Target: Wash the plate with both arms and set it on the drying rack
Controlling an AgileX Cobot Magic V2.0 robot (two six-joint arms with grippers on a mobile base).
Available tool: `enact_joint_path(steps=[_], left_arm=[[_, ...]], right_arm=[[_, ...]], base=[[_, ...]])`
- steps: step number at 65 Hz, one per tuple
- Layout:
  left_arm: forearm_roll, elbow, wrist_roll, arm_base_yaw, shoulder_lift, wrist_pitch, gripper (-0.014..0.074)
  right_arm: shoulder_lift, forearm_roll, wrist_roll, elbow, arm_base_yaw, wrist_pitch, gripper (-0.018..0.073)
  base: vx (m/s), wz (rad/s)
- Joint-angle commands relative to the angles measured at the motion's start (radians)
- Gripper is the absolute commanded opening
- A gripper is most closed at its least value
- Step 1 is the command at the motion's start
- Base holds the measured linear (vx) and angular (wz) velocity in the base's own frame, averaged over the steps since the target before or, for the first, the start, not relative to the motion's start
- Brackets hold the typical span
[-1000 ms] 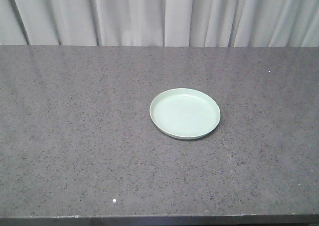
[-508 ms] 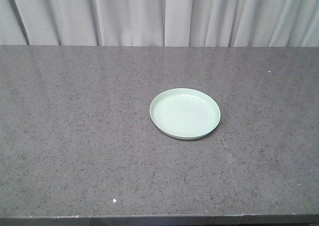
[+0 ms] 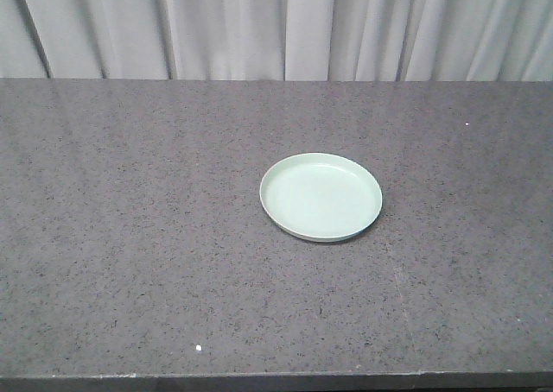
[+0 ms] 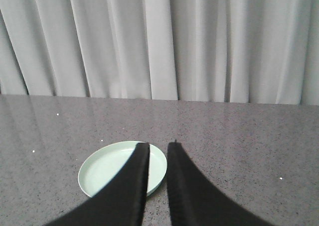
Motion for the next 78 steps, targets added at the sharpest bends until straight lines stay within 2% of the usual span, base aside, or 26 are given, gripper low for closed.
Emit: enact_joint_path(steps=[1,6,9,15,20,30,46,65,72,78], left_arm=[[-0.008,0.017,-0.001,-0.005,-0.015,-0.075,-0.0006],[-0.008,0.017,-0.001,-0.005,-0.015,-0.075,-0.0006],[-0.008,0.017,-0.001,-0.005,-0.015,-0.075,-0.0006],[-0.008,0.017,-0.001,-0.005,-0.015,-0.075,-0.0006],[-0.008,0.017,-0.001,-0.005,-0.015,-0.075,-0.0006],[-0.008,0.017,-0.001,-0.005,-0.015,-0.075,-0.0006],[-0.008,0.017,-0.001,-0.005,-0.015,-0.075,-0.0006],[-0.008,0.017,-0.001,-0.005,-0.015,-0.075,-0.0006],[-0.008,0.017,-0.001,-0.005,-0.015,-0.075,-0.0006],[-0.008,0.017,-0.001,-0.005,-0.015,-0.075,-0.0006]], right_arm=[[0.099,0.044,-0.064,-0.083,-0.004,-0.046,0.0293],[0.157,0.069,-0.074,-0.102,-0.004,-0.088,0.0466],[0.184,0.071,-0.074,-0.100,-0.004,-0.143,0.0539],[0.233,0.071,-0.075,-0.103,-0.004,-0.207,0.0608],[0.291,0.072,-0.094,-0.143,-0.004,-0.166,0.0606],[0.460,0.090,-0.183,-0.319,-0.004,0.020,0.0559],[0.830,0.218,-0.290,-0.647,-0.004,0.356,0.0554],[1.241,0.208,-0.265,-0.974,-0.002,0.562,0.0554],[1.358,0.135,-0.215,-1.089,0.027,0.606,0.0552],[1.447,0.035,-0.137,-1.164,0.058,0.620,0.0552]], base=[[0.00,0.00],[0.00,0.00],[0.00,0.00],[0.00,0.00],[0.00,0.00],[0.00,0.00],[0.00,0.00],[0.00,0.00],[0.00,0.00],[0.00,0.00]])
